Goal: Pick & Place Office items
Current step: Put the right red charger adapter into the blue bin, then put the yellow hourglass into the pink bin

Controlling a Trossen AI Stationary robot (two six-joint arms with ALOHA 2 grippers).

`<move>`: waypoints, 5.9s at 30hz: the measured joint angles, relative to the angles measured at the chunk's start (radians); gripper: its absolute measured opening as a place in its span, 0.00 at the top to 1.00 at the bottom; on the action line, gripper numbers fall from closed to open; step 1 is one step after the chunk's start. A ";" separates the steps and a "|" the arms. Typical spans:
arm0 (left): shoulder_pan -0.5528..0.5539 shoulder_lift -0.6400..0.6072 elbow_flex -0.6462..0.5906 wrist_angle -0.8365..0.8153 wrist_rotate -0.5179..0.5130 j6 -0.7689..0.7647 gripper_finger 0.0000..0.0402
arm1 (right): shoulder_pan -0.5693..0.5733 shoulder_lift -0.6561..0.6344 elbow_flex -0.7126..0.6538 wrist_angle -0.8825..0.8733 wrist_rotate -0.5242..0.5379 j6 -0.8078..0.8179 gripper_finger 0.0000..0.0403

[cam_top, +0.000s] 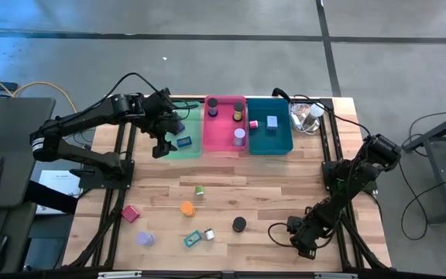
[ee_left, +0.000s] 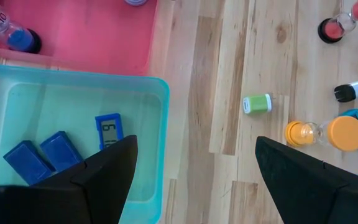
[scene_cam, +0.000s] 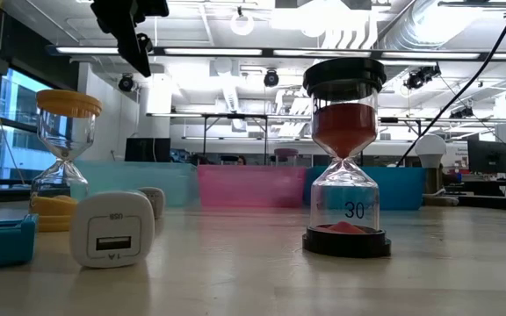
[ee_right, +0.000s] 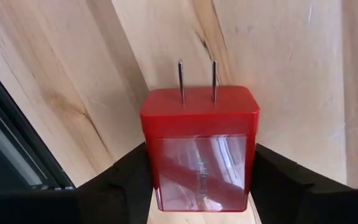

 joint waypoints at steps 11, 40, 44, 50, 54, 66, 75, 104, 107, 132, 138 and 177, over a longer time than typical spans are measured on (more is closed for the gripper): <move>0.000 0.000 0.000 0.000 0.000 0.000 0.21 | -0.009 0.000 0.000 0.008 0.003 -0.002 0.49; 0.000 0.000 0.000 0.007 0.000 0.000 0.21 | -0.131 -0.018 0.000 0.067 0.005 -0.086 0.50; 0.000 0.000 0.000 0.007 0.000 0.001 0.21 | -0.148 -0.054 -0.002 0.026 0.098 -0.085 0.50; 0.000 0.000 0.000 0.008 0.000 0.000 0.21 | -0.182 -0.092 -0.003 -0.022 0.102 -0.106 0.50; 0.000 0.000 0.000 0.014 0.000 0.001 0.21 | -0.212 -0.146 -0.003 -0.048 0.150 -0.129 0.50; 0.000 0.000 0.000 0.036 0.000 0.001 0.21 | -0.432 -0.385 0.164 -0.351 0.428 -0.425 0.50; 0.000 0.000 0.000 0.056 0.000 0.001 0.21 | -0.837 -0.437 0.209 -0.308 0.298 -0.849 0.48; 0.000 0.000 0.000 0.055 0.000 0.000 0.21 | -1.322 -0.098 0.208 -0.146 0.241 -1.140 0.44; 0.000 0.000 0.000 0.055 0.000 0.001 0.21 | -1.322 -0.098 0.208 -0.133 0.238 -1.116 0.44; 0.000 0.000 0.000 0.055 0.000 0.000 0.21 | -1.296 -0.098 0.208 -0.055 0.145 -1.044 0.43; 0.000 0.000 0.000 0.055 0.000 0.001 0.21 | -1.258 -0.099 0.208 -0.033 0.118 -1.083 0.30; -0.031 0.015 0.000 0.374 -0.009 -0.279 0.21 | -0.872 -0.463 0.209 0.564 0.261 -0.837 0.11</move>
